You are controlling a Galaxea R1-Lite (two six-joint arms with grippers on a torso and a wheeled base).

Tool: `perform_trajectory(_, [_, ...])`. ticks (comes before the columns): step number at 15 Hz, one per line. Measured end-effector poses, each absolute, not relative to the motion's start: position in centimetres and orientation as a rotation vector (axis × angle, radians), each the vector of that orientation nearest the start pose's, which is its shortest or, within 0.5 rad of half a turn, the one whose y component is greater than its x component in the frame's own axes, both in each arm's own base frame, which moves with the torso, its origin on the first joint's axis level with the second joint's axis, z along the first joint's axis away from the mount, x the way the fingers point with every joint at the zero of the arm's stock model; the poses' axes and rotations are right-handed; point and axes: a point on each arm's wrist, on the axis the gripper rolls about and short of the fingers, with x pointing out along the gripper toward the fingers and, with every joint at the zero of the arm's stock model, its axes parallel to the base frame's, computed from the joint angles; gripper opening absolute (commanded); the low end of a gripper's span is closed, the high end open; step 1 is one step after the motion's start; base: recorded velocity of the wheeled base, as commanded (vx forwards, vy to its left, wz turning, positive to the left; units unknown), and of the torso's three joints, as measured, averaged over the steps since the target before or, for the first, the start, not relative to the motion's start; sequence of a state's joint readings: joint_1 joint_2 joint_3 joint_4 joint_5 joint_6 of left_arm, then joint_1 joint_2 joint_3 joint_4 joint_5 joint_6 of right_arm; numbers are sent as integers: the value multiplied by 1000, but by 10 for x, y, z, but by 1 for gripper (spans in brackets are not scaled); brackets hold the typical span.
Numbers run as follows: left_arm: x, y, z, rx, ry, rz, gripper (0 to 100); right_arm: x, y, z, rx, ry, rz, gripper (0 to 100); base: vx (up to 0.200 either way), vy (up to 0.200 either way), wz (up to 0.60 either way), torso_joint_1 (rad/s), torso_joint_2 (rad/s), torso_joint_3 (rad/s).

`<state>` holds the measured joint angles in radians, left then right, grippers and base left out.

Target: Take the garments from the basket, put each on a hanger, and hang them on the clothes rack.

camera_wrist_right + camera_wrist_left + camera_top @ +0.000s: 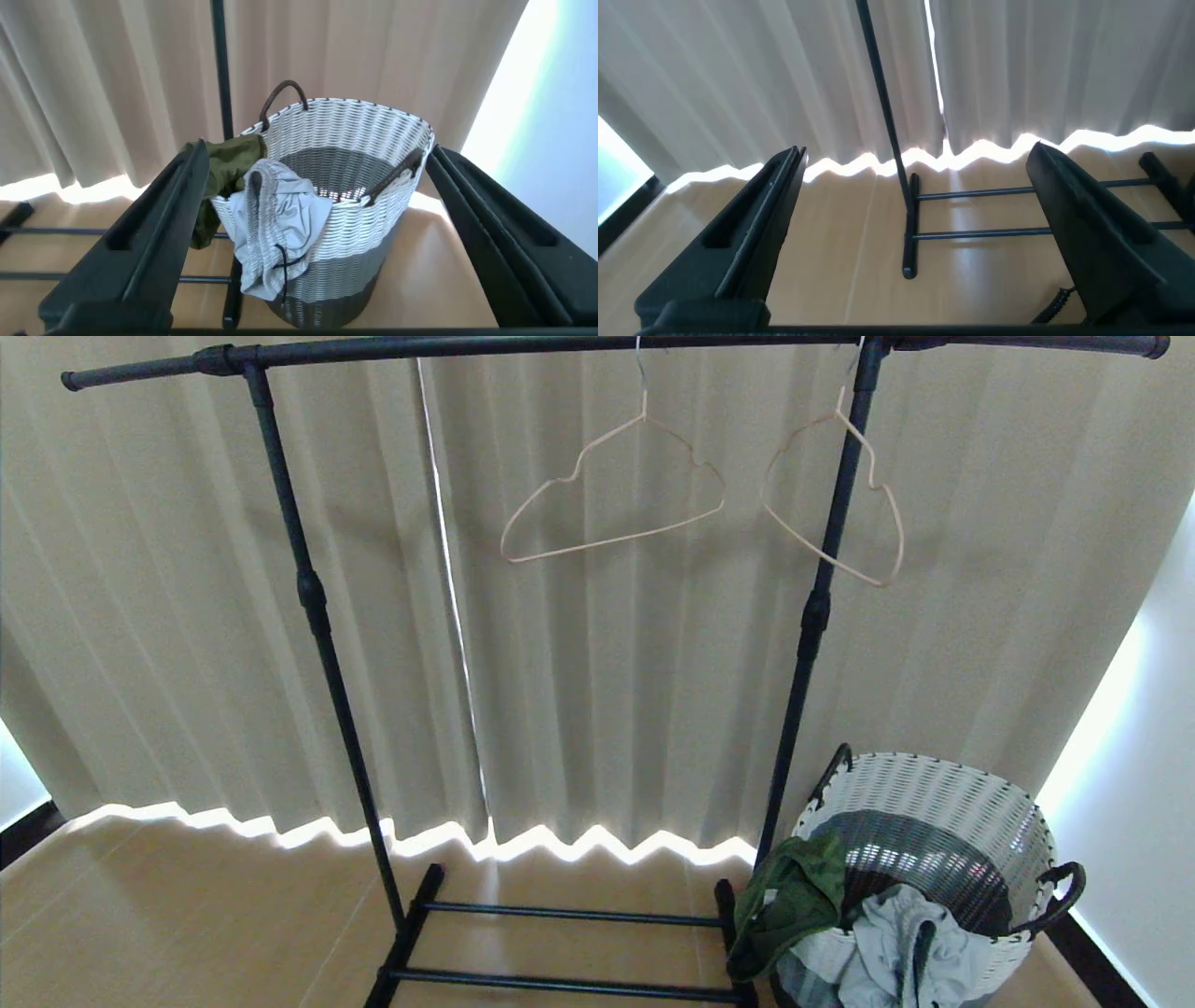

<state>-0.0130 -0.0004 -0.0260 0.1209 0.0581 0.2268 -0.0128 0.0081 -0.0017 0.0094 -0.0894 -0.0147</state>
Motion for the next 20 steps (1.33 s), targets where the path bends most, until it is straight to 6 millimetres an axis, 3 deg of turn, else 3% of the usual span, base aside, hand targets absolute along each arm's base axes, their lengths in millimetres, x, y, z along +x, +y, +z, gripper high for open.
perform_trajectory(2, [-25, 2, 70, 232, 100, 35, 100, -22, -2, 75, -16, 18, -100, 100, 0, 0, 0, 0, 0, 0])
perform_trajectory(10, [-25, 2, 70, 238, 99, 31, 100, -22, -2, 75, -14, 18, -100, 100, 200, 0, 0, 2, 4, 3])
perform_trajectory(15, [-25, 2, 70, 238, 99, 31, 100, -23, -2, 76, -32, 24, -98, 100, 0, 0, 0, 0, 0, 0])
perform_trajectory(20, [-25, 2, 70, 237, 99, 31, 100, -25, -3, 105, -242, 199, -54, 100, 0, 0, 0, 0, 0, 0])
